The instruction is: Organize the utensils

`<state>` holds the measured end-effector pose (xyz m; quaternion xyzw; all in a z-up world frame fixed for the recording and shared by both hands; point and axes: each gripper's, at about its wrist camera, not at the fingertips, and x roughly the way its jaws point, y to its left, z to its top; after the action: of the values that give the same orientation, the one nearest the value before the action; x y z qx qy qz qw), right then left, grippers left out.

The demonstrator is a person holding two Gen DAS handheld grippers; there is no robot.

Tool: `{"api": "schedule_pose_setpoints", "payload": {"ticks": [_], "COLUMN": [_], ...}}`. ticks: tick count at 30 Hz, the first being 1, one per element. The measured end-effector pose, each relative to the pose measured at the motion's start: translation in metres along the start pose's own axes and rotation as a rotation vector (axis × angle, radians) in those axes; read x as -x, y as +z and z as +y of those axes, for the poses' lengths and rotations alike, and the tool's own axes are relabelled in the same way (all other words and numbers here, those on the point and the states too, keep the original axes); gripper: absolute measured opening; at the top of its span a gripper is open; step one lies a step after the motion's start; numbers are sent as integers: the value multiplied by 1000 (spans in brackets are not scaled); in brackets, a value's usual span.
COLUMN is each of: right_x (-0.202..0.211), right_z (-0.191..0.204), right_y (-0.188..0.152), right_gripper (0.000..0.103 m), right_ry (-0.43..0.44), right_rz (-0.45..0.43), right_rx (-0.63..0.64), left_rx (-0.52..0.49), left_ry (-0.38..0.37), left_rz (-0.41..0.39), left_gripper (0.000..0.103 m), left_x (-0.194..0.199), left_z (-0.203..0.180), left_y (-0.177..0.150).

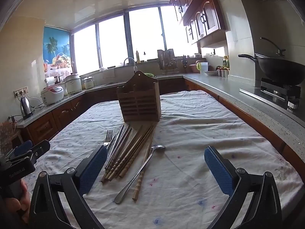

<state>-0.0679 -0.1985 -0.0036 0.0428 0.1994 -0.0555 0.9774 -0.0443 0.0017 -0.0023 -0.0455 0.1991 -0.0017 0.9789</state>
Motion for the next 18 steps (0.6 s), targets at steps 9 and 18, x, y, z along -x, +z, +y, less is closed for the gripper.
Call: {"api": "schedule_pose_setpoints", "payload": {"ticks": [9, 18], "right_x": [-1, -1], "right_z": [1, 1], "right_y": [0, 0], "right_gripper": [103, 103], "right_ry": [14, 22], "right_rz": [6, 6], "right_rx": [3, -3], "left_rx": [0, 1], "left_ry": [-4, -6], "left_rz": [-4, -6], "left_gripper": [102, 102], "left_x": [0, -1], "left_z": [0, 0], "left_y": [0, 0]}}
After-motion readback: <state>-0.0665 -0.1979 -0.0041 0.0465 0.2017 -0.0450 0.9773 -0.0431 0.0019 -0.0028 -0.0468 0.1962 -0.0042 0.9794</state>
